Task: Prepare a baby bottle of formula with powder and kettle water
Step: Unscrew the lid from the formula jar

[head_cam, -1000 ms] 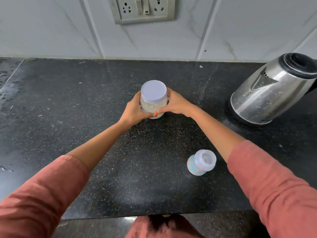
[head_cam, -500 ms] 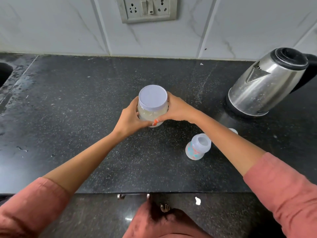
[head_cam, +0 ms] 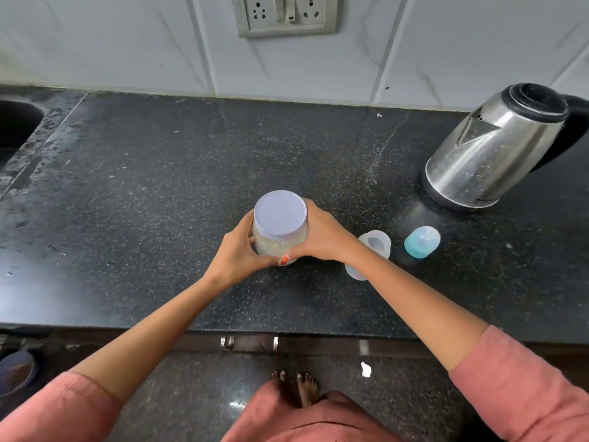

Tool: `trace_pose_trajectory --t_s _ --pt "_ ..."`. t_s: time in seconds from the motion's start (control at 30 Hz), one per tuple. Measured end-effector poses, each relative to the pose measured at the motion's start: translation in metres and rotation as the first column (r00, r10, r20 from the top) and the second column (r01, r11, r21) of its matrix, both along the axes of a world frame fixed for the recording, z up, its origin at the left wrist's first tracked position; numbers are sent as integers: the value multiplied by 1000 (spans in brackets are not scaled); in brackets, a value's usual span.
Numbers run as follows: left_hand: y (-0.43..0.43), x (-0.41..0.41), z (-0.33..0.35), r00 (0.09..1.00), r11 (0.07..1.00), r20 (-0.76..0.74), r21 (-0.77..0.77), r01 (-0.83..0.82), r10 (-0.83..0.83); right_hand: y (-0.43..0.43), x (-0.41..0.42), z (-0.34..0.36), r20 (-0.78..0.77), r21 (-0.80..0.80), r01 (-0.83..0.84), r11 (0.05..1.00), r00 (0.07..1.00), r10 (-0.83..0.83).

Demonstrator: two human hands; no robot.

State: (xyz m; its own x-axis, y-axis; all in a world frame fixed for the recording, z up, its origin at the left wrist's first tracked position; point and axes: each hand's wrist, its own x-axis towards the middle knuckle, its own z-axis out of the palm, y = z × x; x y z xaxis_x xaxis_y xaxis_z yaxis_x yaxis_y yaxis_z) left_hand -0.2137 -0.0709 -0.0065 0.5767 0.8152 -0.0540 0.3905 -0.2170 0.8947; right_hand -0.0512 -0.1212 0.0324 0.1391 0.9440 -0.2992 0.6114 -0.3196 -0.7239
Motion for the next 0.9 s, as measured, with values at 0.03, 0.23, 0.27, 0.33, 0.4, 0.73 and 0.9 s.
trace_pose_trajectory --t_s 0.03,0.23,0.27,0.33,0.4,0.73,0.9 --pt "-2 -1 -1 1000 1000 -3 -5 -3 3 -2 -2 -1 4 -9 0 1000 1000 0" --pt "-7 -5 -8 1000 1000 -1 -10 -17 17 -5 -6 -5 8 -26 9 1000 1000 -9" --pt "-7 -5 -9 1000 1000 3 -12 -17 17 -6 -7 -6 9 -29 6 1000 1000 -5" --pt "-9 -6 -10 1000 1000 11 -14 -18 18 -7 -7 -8 4 -37 9 999 1000 -9" --pt "-10 -7 -11 1000 1000 17 -14 -19 20 -8 -9 -8 -5 -30 8 1000 1000 -9" --pt "-10 -4 -11 995 998 96 -54 44 -39 -3 -4 19 84 -46 -101 994 991 105" --pt "-12 5 -2 981 996 194 -79 46 -30 3 -20 44 226 -38 -193 980 954 196"
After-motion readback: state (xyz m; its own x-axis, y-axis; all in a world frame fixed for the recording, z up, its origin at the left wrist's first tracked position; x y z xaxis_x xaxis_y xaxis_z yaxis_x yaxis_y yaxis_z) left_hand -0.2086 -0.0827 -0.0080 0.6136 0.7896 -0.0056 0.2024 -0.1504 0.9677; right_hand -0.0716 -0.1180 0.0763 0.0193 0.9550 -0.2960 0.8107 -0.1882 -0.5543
